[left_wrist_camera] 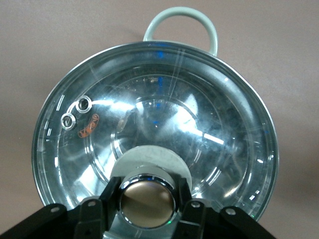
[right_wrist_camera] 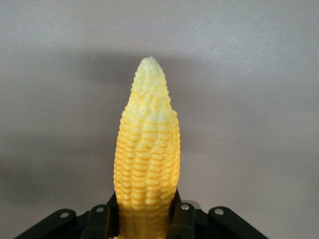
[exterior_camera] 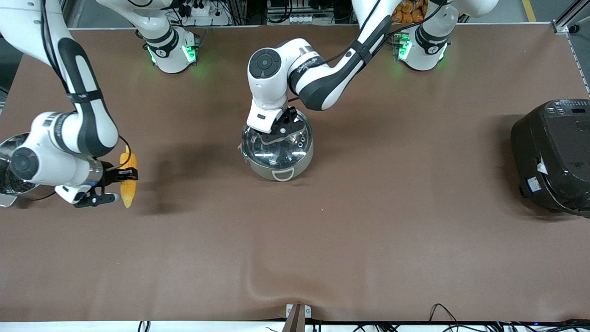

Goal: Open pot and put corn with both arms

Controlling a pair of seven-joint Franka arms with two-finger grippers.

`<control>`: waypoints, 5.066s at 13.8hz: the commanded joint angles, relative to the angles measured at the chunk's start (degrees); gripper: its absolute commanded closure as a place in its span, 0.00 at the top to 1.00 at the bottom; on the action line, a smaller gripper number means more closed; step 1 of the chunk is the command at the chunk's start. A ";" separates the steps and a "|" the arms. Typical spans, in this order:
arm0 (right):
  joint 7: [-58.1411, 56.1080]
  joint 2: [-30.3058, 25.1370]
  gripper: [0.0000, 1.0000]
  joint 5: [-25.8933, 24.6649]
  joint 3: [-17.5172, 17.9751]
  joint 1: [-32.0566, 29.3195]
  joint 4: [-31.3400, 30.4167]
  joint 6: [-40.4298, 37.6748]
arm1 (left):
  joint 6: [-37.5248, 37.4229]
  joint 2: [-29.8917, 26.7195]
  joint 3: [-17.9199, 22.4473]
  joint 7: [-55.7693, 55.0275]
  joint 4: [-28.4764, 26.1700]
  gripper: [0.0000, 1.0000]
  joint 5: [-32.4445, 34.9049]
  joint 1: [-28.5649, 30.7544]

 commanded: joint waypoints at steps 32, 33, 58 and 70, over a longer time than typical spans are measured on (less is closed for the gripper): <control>77.42 -2.48 0.36 -10.02 21.39 27.18 11.27 -6.49 | 24.65 -26.63 2.71 54.91 -53.36 0.00 -0.56 46.09; 78.31 -2.57 0.36 -10.12 21.39 28.05 8.81 -3.94 | 26.22 -26.02 2.71 54.91 -54.15 0.00 -0.56 46.00; 80.96 0.70 1.00 -11.09 20.77 29.22 4.21 10.06 | -12.77 -21.97 2.71 65.72 -13.04 1.00 -0.73 50.13; 41.89 -15.48 1.00 0.96 7.26 13.21 14.41 -20.33 | -18.49 -31.54 2.71 66.07 -12.41 1.00 -0.99 51.80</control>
